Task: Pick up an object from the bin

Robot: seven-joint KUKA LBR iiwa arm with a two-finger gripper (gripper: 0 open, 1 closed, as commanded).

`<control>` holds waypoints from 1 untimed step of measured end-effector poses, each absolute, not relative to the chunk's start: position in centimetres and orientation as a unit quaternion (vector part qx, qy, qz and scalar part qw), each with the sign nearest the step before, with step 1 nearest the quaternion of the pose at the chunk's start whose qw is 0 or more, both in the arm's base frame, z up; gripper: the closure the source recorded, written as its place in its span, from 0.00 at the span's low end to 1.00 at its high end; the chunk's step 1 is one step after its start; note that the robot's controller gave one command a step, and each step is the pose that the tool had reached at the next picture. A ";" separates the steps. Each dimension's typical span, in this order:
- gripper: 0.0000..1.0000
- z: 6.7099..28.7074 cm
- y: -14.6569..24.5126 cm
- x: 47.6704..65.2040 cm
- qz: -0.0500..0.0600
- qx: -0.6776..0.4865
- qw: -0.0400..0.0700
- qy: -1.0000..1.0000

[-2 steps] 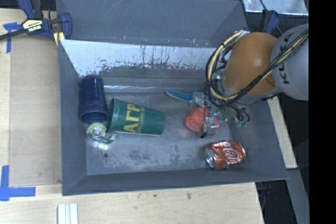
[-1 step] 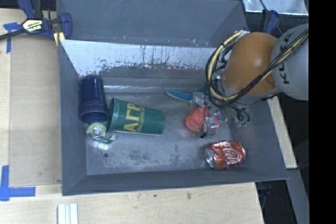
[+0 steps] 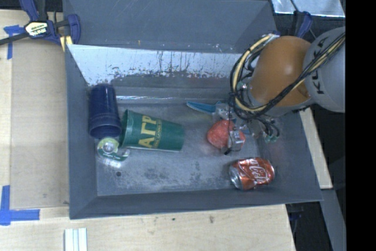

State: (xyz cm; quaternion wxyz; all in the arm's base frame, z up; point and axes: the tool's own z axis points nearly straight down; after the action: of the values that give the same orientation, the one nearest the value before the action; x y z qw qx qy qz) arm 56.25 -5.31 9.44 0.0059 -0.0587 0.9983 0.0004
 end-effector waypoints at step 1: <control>1.00 9.4 -5.3 56.2 0.000 -0.059 0.006 0.998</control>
Offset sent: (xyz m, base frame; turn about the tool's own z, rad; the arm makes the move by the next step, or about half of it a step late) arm 0.0000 0.0000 0.0000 0.0000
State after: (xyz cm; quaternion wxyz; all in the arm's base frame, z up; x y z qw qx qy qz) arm 56.25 -5.30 9.44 0.0059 -0.0588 0.9982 0.0004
